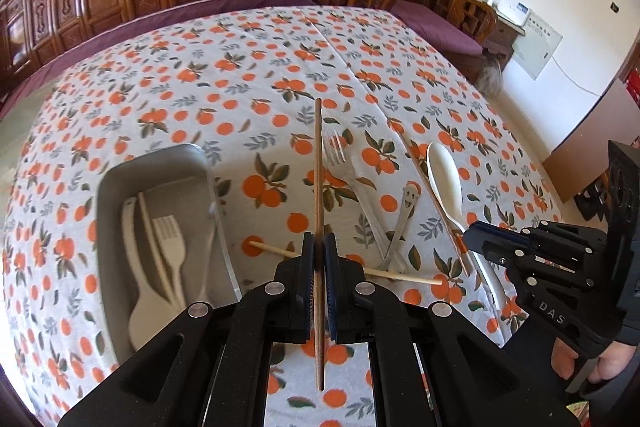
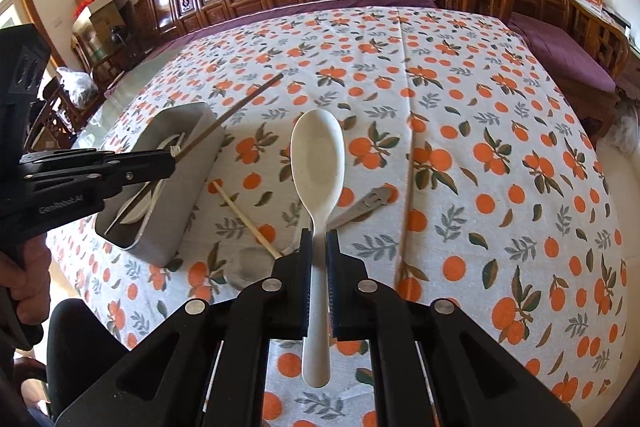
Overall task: Organize utensils
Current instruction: 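Grasp a wooden chopstick with the left tool while the right tool holds the white spoon, then carry the wooden chopstick into the grey tray and open the left tool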
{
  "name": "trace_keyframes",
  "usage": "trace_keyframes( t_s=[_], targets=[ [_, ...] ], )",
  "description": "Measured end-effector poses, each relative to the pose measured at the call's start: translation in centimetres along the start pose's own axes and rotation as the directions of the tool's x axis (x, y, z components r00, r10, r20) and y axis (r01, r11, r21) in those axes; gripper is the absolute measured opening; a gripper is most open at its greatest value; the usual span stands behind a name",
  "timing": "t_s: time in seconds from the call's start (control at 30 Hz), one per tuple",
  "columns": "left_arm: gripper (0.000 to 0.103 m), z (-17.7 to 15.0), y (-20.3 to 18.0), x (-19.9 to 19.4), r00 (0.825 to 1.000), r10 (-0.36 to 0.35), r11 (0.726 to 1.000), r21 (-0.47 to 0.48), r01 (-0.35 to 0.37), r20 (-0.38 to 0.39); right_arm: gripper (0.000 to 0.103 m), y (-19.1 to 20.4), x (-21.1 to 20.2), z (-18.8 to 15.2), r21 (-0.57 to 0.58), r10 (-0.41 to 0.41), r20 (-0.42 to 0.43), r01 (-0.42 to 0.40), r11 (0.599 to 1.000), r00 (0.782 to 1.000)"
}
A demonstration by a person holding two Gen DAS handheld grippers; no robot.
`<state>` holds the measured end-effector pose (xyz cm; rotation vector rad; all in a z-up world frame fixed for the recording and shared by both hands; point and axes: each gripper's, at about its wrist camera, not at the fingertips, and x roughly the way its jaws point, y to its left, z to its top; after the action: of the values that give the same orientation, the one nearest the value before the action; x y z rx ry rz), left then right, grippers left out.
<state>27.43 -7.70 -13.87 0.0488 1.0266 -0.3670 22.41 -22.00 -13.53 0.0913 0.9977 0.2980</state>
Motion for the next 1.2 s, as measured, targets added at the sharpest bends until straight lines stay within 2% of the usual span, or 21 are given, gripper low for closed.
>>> trace_keyframes(
  t_s=[0.33,0.57,0.87,1.2],
  targets=[
    [0.004,-1.9,3.2,-2.7,0.999,0.034,0.999,-0.041,-0.033,0.021,0.008,2.8,0.0,0.7,-0.032,0.024,0.01,-0.024,0.999,1.0],
    [0.004,-3.3,6.0,-3.1,0.998,0.062,0.995,-0.083,-0.061,0.008,0.008,4.3,0.4,0.9,-0.052,0.038,0.002,-0.038,0.998,0.999],
    [0.004,-4.0,8.9,-1.7,0.996,0.087,0.988,-0.125,-0.09,-0.023,0.008,5.3,1.0,1.0,-0.066,0.043,-0.011,-0.043,0.997,0.999],
    [0.004,-4.1,9.9,0.9,0.994,0.084,0.985,-0.144,-0.093,-0.068,0.008,5.4,1.2,1.1,-0.07,0.044,-0.016,-0.045,0.997,0.999]
  ],
)
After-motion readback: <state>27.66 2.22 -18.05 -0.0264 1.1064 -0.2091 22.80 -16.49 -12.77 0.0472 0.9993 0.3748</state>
